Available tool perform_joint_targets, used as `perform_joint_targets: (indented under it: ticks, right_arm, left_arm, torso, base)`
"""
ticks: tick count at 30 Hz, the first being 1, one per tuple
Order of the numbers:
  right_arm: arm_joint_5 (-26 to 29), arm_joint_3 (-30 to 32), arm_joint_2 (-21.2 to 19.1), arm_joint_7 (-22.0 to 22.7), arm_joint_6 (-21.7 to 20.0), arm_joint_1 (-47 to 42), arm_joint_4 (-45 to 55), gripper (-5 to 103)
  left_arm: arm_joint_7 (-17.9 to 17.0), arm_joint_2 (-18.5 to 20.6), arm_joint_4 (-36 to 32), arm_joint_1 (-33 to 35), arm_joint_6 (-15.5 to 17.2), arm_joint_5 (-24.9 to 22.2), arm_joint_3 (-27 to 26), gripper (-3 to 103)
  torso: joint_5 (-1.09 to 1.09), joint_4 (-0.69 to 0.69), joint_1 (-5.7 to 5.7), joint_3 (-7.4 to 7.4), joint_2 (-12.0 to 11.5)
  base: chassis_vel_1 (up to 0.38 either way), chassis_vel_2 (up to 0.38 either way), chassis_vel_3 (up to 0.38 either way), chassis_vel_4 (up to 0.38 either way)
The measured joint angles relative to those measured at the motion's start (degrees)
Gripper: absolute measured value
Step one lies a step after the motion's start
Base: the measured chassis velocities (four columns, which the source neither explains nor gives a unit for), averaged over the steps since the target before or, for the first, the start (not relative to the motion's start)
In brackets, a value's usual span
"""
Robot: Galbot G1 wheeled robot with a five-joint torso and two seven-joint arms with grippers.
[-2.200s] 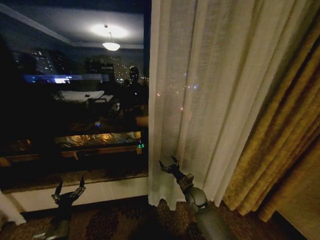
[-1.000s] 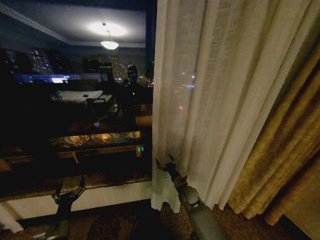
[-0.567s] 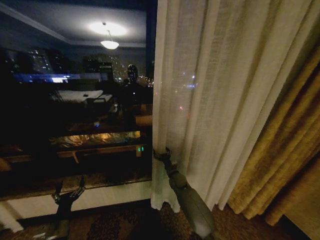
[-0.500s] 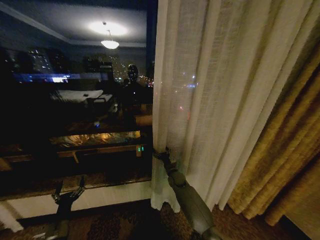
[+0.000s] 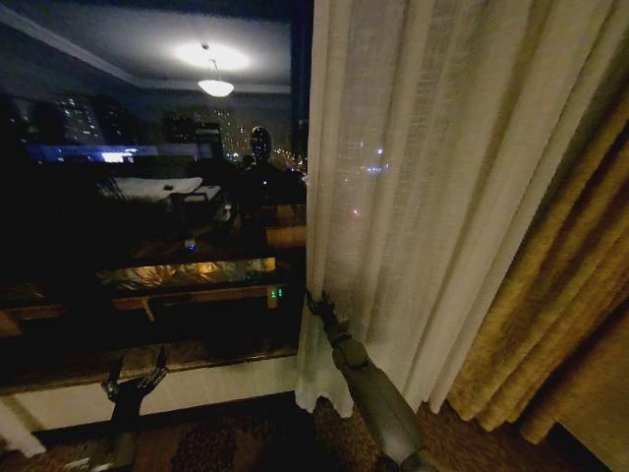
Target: Open the curtains by pulling them apart, changing their state from closed to fully open.
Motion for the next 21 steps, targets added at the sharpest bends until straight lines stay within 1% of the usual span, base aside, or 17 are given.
perform_joint_targets:
  ticks: [1, 3, 7, 9, 10, 12, 21]
  right_arm:
    - [0.31, 0.02, -0.1, -0.57, 0.3, -0.18, 0.03, 27]
    - [0.7, 0.03, -0.16, -0.8, 0.49, -0.33, 0.08, 27]
    - [1.66, 0.28, -0.54, -2.2, 1.68, -0.9, 0.24, 6]
    - [1.78, 0.32, -0.61, -2.46, 1.82, -0.97, 0.28, 6]
    - [2.0, 0.36, -0.71, -2.74, 1.86, -1.08, 0.4, 2]
    - [2.72, 0.43, -0.79, -3.02, 1.91, -1.1, 0.48, 1]
    - [3.43, 0.81, -0.87, -3.97, 0.94, -1.28, 0.55, 0]
  left_arm:
    - [0.0, 0.0, 0.0, 0.0, 0.0, 0.0, 0.0, 100]
    - [0.0, 0.0, 0.0, 0.0, 0.0, 0.0, 0.0, 100]
    - [0.0, 0.0, 0.0, 0.0, 0.0, 0.0, 0.0, 100]
    - [0.0, 0.0, 0.0, 0.0, 0.0, 0.0, 0.0, 100]
    - [0.0, 0.0, 0.0, 0.0, 0.0, 0.0, 0.0, 100]
    - [0.0, 0.0, 0.0, 0.0, 0.0, 0.0, 0.0, 100]
    - [0.0, 0.0, 0.0, 0.0, 0.0, 0.0, 0.0, 100]
  torso:
    - [0.0, 0.0, 0.0, 0.0, 0.0]
    - [0.0, 0.0, 0.0, 0.0, 0.0]
    - [0.0, 0.0, -0.01, 0.0, 0.0]
    - [0.0, 0.0, 0.0, 0.0, 0.0]
    - [0.0, 0.0, 0.0, 0.0, 0.0]
    - [0.0, 0.0, 0.0, 0.0, 0.0]
    - [0.0, 0.0, 0.0, 0.0, 0.0]
  base:
    - [0.0, 0.0, 0.0, 0.0]
    - [0.0, 0.0, 0.0, 0.0]
    - [0.0, 0.0, 0.0, 0.0]
    - [0.0, 0.0, 0.0, 0.0]
    - [0.0, 0.0, 0.0, 0.0]
    - [0.0, 0.0, 0.0, 0.0]
    - [0.0, 0.0, 0.0, 0.0]
